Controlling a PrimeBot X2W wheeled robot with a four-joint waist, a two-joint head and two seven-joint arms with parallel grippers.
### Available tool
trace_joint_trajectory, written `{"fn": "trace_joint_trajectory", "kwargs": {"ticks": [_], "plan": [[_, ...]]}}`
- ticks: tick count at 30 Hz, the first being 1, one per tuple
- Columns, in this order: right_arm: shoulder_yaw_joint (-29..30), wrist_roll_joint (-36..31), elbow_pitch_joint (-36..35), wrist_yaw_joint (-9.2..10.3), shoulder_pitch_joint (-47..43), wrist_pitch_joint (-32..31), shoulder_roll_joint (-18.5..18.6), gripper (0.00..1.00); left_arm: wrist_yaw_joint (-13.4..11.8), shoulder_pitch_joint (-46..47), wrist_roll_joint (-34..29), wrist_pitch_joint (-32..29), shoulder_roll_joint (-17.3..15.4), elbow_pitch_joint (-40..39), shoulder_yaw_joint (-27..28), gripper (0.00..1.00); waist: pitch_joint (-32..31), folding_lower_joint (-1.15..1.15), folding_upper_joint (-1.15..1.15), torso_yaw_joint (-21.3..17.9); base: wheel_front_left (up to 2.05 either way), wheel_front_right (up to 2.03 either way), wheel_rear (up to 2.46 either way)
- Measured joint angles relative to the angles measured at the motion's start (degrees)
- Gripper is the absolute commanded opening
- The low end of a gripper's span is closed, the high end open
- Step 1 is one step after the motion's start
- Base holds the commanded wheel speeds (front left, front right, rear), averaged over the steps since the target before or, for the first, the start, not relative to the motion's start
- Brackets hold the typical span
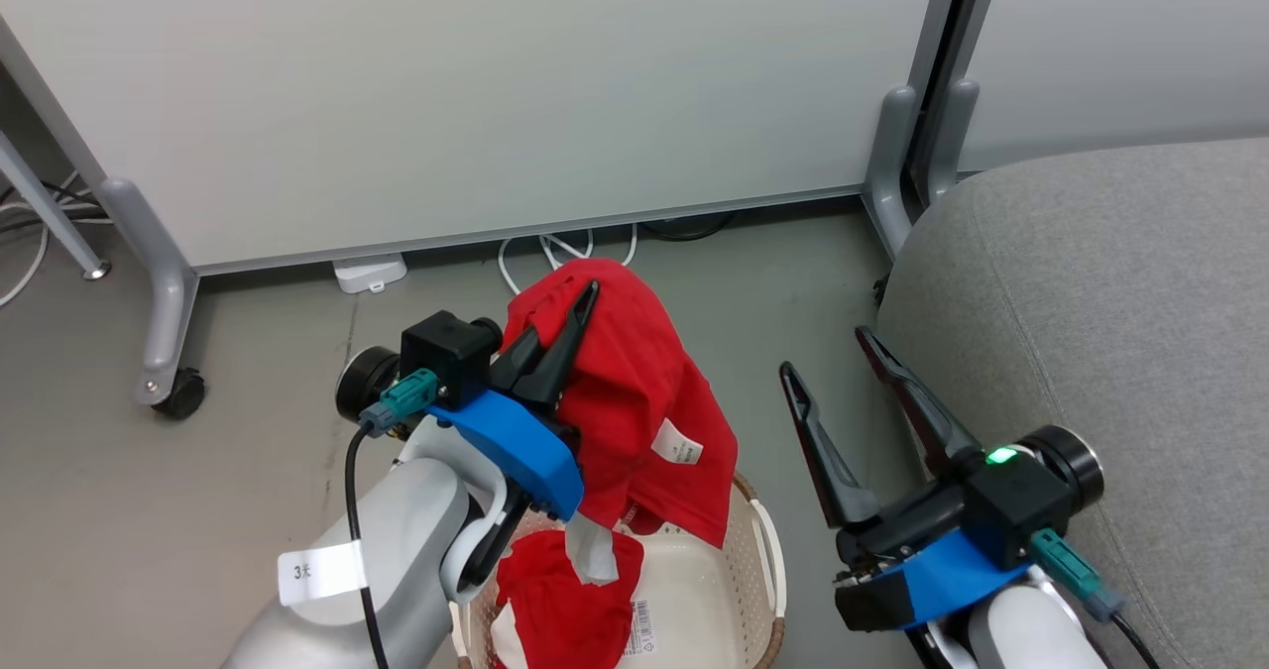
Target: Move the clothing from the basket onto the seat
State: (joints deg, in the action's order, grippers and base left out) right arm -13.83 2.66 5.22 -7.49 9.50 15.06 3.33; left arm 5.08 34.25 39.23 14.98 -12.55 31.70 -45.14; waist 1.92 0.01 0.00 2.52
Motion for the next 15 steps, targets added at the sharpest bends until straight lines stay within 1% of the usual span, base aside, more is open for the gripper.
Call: {"fn": "trace_joint_trajectory", "kwargs": {"ticks": [9,15], "plan": [[-7.9,-0.4,6.3,0.00,7.9,0.0,1.2,1.00,0.1,2.8,-1.0,0.0,1.9,0.1,-0.9,0.00,2.6,0.00,0.00,1.6,0.00,0.00,0.00],[-11.3,-2.1,14.1,-0.01,13.4,0.0,0.9,1.00,0.4,4.4,-1.5,0.0,3.5,0.2,-1.3,0.00,4.5,0.00,0.00,2.5,0.00,0.00,0.00]]}}
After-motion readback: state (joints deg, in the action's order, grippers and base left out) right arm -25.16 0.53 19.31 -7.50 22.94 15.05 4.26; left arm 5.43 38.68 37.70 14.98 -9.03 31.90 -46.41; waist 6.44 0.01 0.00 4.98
